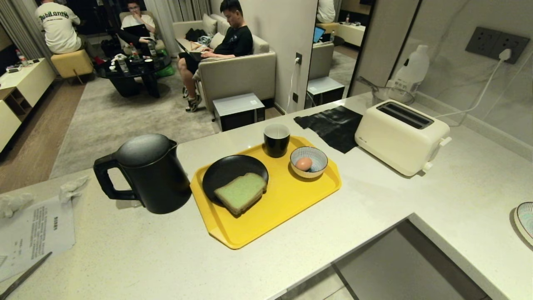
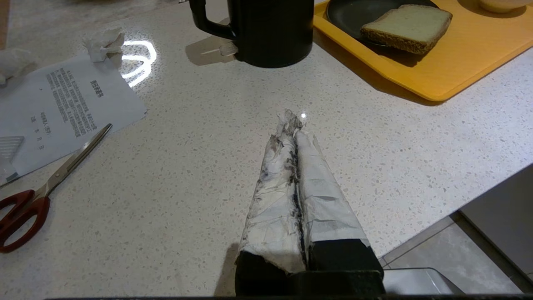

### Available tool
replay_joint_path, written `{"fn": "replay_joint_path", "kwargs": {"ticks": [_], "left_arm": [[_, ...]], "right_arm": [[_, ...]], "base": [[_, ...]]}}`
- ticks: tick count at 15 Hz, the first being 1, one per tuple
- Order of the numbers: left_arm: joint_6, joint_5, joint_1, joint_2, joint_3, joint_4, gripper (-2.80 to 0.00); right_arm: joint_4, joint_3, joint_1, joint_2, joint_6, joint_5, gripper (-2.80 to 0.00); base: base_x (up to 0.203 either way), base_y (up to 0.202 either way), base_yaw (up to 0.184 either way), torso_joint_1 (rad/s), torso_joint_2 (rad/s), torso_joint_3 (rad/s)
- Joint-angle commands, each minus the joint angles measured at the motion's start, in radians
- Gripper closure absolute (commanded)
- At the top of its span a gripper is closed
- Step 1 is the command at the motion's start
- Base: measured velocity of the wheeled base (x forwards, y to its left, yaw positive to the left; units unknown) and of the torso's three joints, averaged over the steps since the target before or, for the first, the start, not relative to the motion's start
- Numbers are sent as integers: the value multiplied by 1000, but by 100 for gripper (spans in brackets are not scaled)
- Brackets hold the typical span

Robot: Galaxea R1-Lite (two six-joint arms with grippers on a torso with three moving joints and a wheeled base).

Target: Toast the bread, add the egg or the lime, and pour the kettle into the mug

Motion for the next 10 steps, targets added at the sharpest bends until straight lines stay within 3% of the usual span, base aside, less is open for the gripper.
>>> {"fn": "replay_joint_path", "kwargs": {"ticks": [1, 10], "left_arm": [[0, 0, 0, 0, 0, 0, 0], [1, 1, 0, 0, 0, 0, 0]], "right_arm": [[0, 0, 0, 2, -1, 1, 0], [0, 0, 0, 0, 4, 1, 0]], "base": [[0, 0, 0, 0, 0, 0], [0, 0, 0, 0, 0, 0]]}}
